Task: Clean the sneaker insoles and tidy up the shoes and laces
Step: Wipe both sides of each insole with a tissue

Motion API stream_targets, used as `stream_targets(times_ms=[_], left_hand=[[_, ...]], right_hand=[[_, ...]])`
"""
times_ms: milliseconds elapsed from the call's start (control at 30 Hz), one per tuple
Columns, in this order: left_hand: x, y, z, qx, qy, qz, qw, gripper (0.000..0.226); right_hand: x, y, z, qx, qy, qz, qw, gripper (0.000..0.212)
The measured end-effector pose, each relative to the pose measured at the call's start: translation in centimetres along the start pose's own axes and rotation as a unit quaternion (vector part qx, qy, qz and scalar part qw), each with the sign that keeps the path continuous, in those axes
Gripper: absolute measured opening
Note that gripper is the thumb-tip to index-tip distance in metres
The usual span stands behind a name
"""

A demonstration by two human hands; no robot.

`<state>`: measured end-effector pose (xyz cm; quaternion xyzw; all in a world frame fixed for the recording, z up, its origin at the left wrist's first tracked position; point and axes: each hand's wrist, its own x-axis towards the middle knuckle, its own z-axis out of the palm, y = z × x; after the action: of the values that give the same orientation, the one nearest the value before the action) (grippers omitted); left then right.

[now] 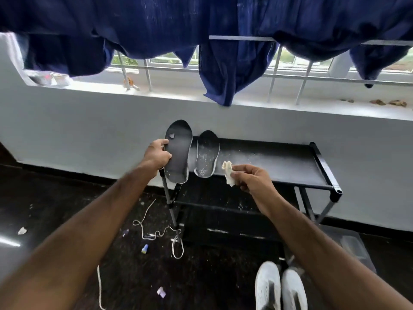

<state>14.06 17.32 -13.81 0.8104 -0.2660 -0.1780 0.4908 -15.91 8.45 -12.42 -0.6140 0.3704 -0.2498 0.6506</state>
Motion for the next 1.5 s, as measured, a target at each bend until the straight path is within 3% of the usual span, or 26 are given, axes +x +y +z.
stream_targets(times_ms=[200, 433, 567, 667, 800, 900, 1167, 1233, 1333, 1500], left_hand=[[5.0, -1.3, 1.8, 0.121, -0.009, -0.001, 0.993, 0.052], [7.0, -3.0, 2.7, 0.158, -0.017, -0.006, 0.987, 0.055], [5.6, -1.7, 3.3, 0.328, 0.056, 0.062, 0.941, 0.036], [5.1, -0.2, 5.0, 0.255, -0.015, 0.112, 0.96, 0.027], [4.8, 1.4, 7.7, 0.165, -0.079, 0.049, 0.982, 0.031], [5.0, 1.7, 9.2, 0.169, -0.106, 0.017, 0.98, 0.035], [5.7, 1.6, 9.9, 0.184, -0.101, 0.003, 0.978, 0.046], [5.8, 1.6, 10.0, 0.157, -0.103, -0.015, 0.982, 0.047], [5.5, 2.0, 10.3, 0.087, -0.13, -0.06, 0.986, 0.03], [4.3, 2.5, 10.0, -0.017, -0.14, -0.114, 0.984, 0.028]], right_hand=[[3.2, 1.8, -0.4, 0.023, -0.01, 0.007, 1.0, 0.016], [5.4, 3.0, -0.3, 0.046, -0.023, 0.0, 0.999, 0.015], [5.5, 3.3, -0.4, 0.051, -0.03, -0.001, 0.998, 0.015], [5.4, 3.3, -0.9, 0.06, -0.026, 0.0, 0.998, 0.015], [5.2, 3.2, -1.6, 0.066, -0.025, 0.0, 0.997, 0.015], [5.2, 3.1, -2.3, 0.067, -0.026, -0.001, 0.997, 0.016], [5.1, 4.0, -4.0, 0.08, -0.005, 0.008, 0.997, 0.016], [5.0, 4.2, -4.2, 0.08, -0.004, 0.009, 0.997, 0.016], [4.9, 4.5, -4.3, 0.082, 0.001, 0.01, 0.997, 0.017], [4.3, 4.3, -4.6, 0.087, 0.003, 0.011, 0.996, 0.018]])
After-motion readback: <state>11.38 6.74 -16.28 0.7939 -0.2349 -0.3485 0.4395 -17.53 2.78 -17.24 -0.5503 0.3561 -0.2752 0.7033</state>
